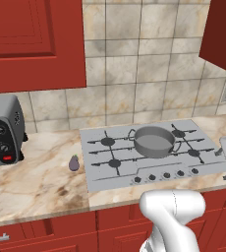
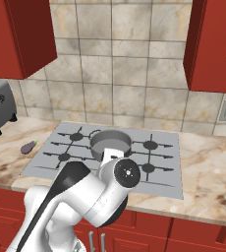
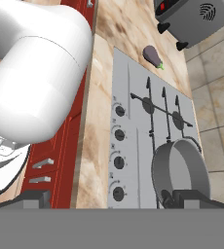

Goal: Turn on the burner for the pot on the stove. Wait thirty seconds for the pot to heat up. Then add the eggplant to the pot.

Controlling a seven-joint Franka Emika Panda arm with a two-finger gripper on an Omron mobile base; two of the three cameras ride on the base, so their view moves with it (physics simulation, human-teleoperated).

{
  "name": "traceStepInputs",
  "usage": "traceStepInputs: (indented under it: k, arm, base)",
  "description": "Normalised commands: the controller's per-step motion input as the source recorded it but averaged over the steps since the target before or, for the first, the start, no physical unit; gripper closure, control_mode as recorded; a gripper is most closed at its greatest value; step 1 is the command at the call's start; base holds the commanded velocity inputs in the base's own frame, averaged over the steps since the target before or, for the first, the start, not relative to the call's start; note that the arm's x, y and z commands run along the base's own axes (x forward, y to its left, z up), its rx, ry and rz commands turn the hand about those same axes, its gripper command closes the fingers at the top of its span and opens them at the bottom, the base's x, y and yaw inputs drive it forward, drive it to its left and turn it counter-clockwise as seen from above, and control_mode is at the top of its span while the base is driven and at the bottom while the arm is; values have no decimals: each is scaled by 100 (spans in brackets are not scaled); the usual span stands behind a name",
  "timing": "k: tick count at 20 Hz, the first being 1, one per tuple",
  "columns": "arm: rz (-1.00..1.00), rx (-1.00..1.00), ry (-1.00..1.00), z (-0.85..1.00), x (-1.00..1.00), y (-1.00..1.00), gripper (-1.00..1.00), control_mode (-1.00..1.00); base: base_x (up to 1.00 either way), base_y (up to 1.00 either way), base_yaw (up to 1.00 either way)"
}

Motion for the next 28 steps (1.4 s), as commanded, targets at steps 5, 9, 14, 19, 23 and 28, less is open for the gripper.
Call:
traceStepInputs:
  k: [5, 9, 14, 19, 23, 28]
  arm:
    - [0, 0, 0, 0, 0, 0, -100, -100]
    - [0, 0, 0, 0, 0, 0, -100, -100]
    - [0, 0, 0, 0, 0, 0, -100, -100]
    - [0, 0, 0, 0, 0, 0, -100, -100]
    - [0, 0, 0, 0, 0, 0, -100, -100]
    - [0, 0, 0, 0, 0, 0, -100, -100]
  base:
    - [0, 0, 0]
    - [0, 0, 0]
    - [0, 0, 0]
    - [0, 0, 0]
    - [0, 0, 0]
    - [0, 0, 0]
